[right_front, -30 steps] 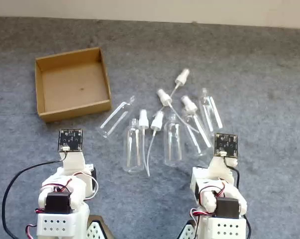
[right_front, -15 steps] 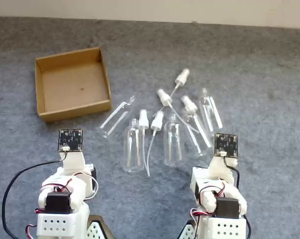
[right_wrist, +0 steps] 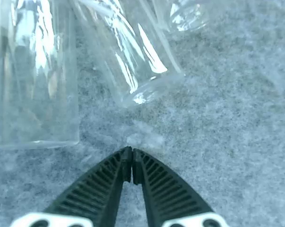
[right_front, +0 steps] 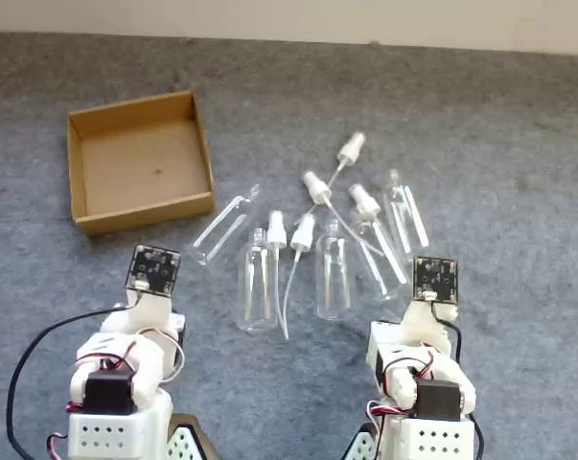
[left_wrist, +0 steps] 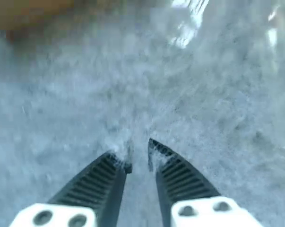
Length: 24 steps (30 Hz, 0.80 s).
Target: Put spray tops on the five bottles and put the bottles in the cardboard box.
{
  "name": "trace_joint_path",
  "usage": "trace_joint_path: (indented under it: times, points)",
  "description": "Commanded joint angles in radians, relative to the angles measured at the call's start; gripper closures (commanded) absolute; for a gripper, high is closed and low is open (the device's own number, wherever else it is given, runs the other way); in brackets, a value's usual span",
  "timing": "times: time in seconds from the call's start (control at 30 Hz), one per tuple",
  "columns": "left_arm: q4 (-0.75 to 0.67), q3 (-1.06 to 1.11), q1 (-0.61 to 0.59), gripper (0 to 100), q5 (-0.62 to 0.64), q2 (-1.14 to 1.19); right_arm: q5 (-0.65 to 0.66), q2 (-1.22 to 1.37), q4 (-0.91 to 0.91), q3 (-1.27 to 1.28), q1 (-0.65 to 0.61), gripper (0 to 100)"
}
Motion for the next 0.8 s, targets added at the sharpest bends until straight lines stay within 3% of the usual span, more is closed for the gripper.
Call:
trace_joint_path:
  times: [0.0, 0.23, 0.67, 0.77]
  points:
    - [-0.149, -0.074, -0.005, 99, -0.189, -0.015, -0.009, -0.008, 0.004, 0.170, 0.012, 99.3]
    - [-0.189, 0.081, 0.002, 99, -0.169, -0.015, -0.009, -0.008, 0.004, 0.170, 0.012, 99.3]
    - [-0.227, 0.056, -0.007, 99, -0.173, -0.015, -0.009, -0.008, 0.004, 0.170, 0.012, 99.3]
    - [-0.238, 0.008, -0.007, 99, -0.252, -0.015, -0.009, -0.008, 0.004, 0.170, 0.012, 99.3]
